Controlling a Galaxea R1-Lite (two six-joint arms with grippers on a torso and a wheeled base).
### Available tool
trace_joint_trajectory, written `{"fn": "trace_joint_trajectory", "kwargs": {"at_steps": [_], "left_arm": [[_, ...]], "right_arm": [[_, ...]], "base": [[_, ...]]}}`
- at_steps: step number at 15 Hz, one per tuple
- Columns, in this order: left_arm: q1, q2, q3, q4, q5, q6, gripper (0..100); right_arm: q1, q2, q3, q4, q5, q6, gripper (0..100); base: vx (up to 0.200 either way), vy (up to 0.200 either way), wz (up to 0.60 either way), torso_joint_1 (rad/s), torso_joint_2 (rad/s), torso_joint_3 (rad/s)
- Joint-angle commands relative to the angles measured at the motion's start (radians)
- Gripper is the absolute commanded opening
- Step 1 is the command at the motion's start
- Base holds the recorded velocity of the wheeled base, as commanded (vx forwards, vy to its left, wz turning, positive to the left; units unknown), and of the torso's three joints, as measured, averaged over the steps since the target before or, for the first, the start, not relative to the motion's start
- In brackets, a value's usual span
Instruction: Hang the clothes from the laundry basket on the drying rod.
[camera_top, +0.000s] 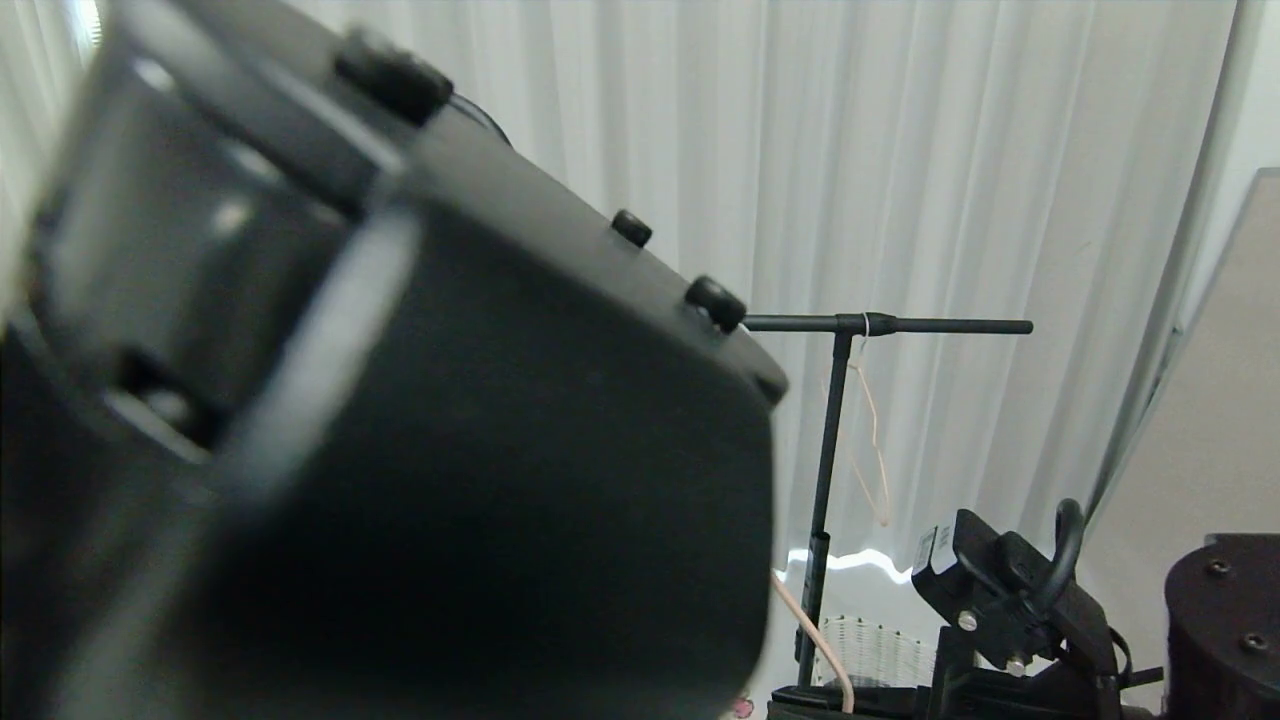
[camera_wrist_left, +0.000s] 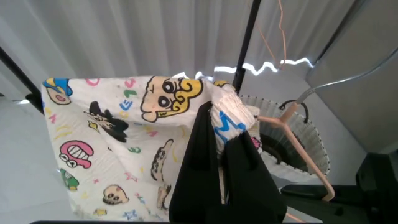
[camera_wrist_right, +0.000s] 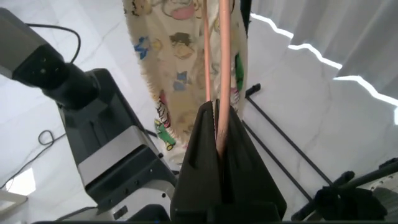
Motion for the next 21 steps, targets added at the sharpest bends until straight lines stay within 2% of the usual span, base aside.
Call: {"fn": "trace_joint_trajectory", "kwargs": {"at_steps": [1, 2, 3, 8, 11, 13, 16, 19, 21], "left_arm": [[-0.001, -0.003, 0.004, 0.000, 0.007, 0.000, 0], [-0.001, -0.003, 0.006, 0.000, 0.014, 0.000, 0], [-0.001, -0.003, 0.009, 0.000, 0.022, 0.000, 100], [-0.001, -0.026, 0.029, -0.001, 0.048, 0.000, 100], [-0.001, -0.074, 0.049, -0.001, 0.048, 0.001, 100], [-0.004, -0.124, 0.098, -0.001, 0.047, 0.006, 100], [-0.034, -0.216, 0.174, 0.000, 0.047, 0.012, 100], [-0.030, -0.393, 0.312, -0.001, 0.037, 0.193, 100], [-0.030, -0.500, 0.383, -0.001, -0.061, 0.297, 100]], "right_arm": [[0.009, 0.003, 0.000, -0.004, -0.010, 0.002, 0], [0.009, 0.000, 0.000, -0.005, -0.019, 0.002, 0], [0.009, -0.003, 0.000, -0.005, -0.024, 0.002, 0], [0.008, -0.011, 0.005, -0.078, -0.091, -0.003, 0], [0.004, -0.028, 0.007, -0.085, -0.105, -0.006, 0], [0.000, -0.045, 0.010, -0.094, -0.108, -0.008, 0], [-0.006, -0.071, 0.036, -0.096, -0.153, -0.014, 0], [-0.002, -0.152, 0.168, -0.094, -0.141, -0.107, 0], [0.017, -0.197, 0.224, -0.094, -0.104, -0.146, 0]], "base": [[0.000, 0.000, 0.00, 0.000, 0.00, 0.000], [0.000, 0.000, 0.00, 0.000, 0.00, 0.000], [0.000, 0.000, 0.00, 0.000, 0.00, 0.000], [0.000, 0.000, 0.00, 0.000, 0.00, 0.000], [0.000, 0.000, 0.00, 0.000, 0.00, 0.000], [0.000, 0.000, 0.00, 0.000, 0.00, 0.000], [0.000, 0.000, 0.00, 0.000, 0.00, 0.000], [0.000, 0.000, 0.00, 0.000, 0.00, 0.000], [0.000, 0.000, 0.00, 0.000, 0.00, 0.000]]}}
